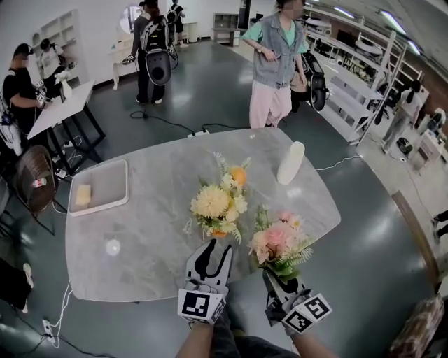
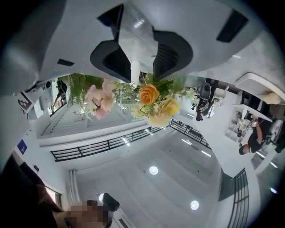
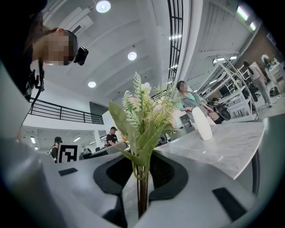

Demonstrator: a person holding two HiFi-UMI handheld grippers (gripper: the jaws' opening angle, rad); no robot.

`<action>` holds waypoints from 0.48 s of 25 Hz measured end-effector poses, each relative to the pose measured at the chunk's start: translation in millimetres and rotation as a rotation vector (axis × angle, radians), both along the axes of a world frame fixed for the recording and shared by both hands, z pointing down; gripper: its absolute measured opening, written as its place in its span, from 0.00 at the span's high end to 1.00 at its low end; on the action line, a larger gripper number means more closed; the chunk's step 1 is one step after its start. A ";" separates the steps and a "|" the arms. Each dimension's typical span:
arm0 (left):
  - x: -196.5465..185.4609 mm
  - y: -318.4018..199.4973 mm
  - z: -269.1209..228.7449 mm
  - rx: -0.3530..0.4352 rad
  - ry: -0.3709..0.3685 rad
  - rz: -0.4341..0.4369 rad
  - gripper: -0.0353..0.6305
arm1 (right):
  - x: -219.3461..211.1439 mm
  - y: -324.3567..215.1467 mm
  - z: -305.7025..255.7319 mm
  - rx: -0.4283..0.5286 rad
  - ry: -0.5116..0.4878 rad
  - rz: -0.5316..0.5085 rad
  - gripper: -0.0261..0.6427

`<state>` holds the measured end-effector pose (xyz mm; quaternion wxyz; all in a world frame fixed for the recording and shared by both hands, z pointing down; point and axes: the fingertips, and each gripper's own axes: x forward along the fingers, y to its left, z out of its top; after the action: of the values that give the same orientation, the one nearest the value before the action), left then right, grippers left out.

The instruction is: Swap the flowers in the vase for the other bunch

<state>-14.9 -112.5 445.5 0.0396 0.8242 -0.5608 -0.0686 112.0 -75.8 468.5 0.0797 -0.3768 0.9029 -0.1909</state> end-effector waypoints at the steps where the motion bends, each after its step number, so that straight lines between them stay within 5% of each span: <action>1: -0.2 -2.9 -1.8 0.006 0.000 -0.006 0.72 | -0.6 -2.2 0.3 0.003 0.002 0.002 0.81; 12: -7.3 -25.0 -15.5 0.051 -0.049 -0.052 0.67 | -4.3 -17.1 5.9 -0.006 0.017 0.002 0.81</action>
<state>-22.2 -137.5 429.9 0.0033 0.8115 -0.5809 -0.0637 107.8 -92.9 474.4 0.0711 -0.3796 0.9025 -0.1904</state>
